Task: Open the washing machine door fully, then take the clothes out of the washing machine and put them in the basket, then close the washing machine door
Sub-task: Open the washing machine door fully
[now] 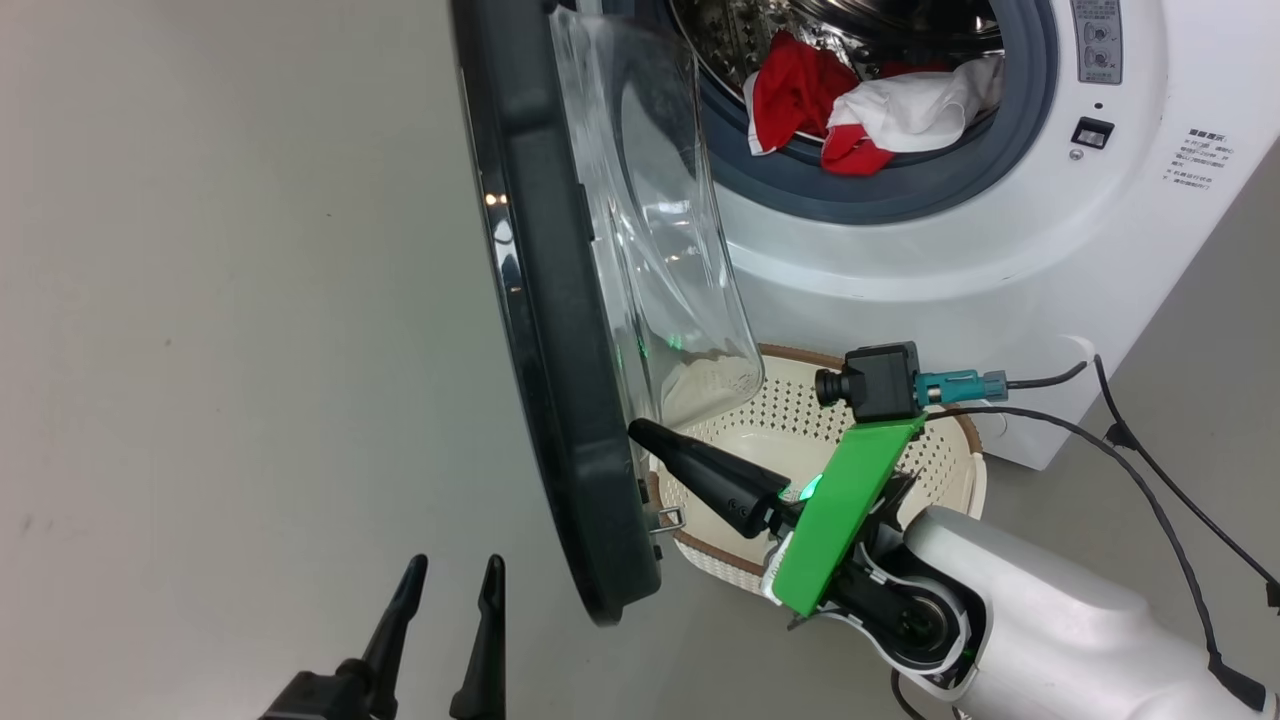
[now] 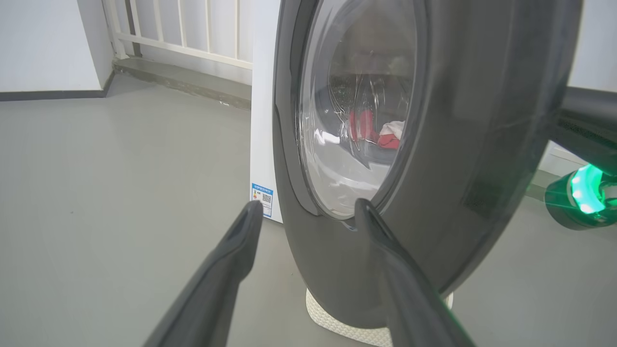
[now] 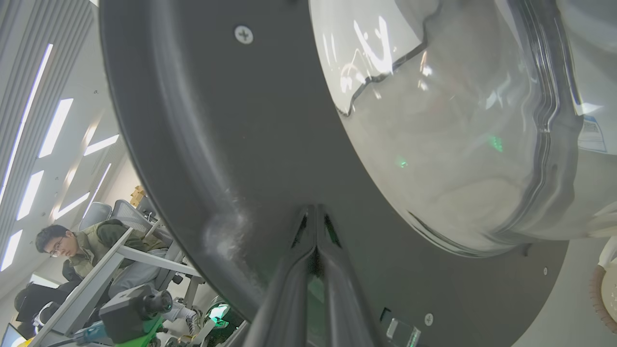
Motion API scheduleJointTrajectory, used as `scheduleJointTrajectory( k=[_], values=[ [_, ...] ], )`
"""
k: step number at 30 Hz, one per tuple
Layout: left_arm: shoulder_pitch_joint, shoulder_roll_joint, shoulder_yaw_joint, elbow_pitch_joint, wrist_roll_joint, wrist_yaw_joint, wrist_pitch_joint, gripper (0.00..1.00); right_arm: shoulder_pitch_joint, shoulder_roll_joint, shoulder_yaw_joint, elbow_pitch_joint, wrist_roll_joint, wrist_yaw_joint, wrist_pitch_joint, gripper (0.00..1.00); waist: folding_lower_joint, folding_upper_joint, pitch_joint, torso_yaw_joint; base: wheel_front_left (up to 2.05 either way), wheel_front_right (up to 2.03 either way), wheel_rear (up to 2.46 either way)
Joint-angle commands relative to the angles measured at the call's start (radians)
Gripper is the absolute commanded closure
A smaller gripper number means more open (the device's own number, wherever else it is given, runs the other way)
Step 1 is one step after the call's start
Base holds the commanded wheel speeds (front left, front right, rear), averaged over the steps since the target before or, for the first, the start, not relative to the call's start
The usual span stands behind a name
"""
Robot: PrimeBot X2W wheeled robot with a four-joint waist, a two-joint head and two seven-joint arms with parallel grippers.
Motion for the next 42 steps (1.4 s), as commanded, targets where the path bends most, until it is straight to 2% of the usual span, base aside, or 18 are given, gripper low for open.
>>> scheduleJointTrajectory(
  k=[1,18,19,22,23,26,42],
  values=[
    [-0.002,0.008,0.036,-0.03,-0.01,0.007,-0.012,0.0,-0.006,0.028,0.002,-0.025,0.008,0.008,0.005,1.0,0.0,-0.0001,0.0,0.0,0.0,0.0,0.0],
    [0.005,0.008,0.046,-0.032,-0.009,0.007,-0.012,0.0,0.008,0.032,0.001,-0.017,0.009,0.008,-0.01,1.0,0.0,-0.0001,-0.011,-0.002,0.0,0.0,0.0],
    [0.005,0.008,0.048,-0.031,-0.009,0.006,-0.012,0.0,0.011,0.03,0.0,-0.015,0.008,0.008,-0.013,0.93,0.0,-0.0001,-0.012,-0.003,0.0,0.0,0.0],
    [0.004,0.008,0.052,-0.028,-0.007,0.004,-0.012,0.0,0.02,0.025,-0.002,-0.008,0.006,0.008,-0.026,0.6,0.0,-0.0001,-0.018,-0.005,0.0,0.0,0.0],
    [0.004,0.008,0.053,-0.026,-0.006,0.003,-0.012,0.0,0.024,0.023,-0.003,-0.006,0.005,0.008,-0.031,0.53,0.0,-0.0001,-0.02,-0.006,0.0,0.0,0.0],
    [0.003,0.008,0.055,-0.02,-0.001,-0.001,-0.012,0.0,0.042,0.015,-0.006,0.001,0.007,0.008,-0.047,0.0,0.0,-0.0001,-0.026,-0.009,0.0,0.0,0.0],
    [0.001,0.008,0.064,0.007,0.012,-0.022,-0.012,0.0,0.196,-0.078,-0.045,0.04,0.017,0.008,-0.145,0.0,0.0,-0.0001,-0.048,-0.025,0.0,0.0,0.0]
  ],
)
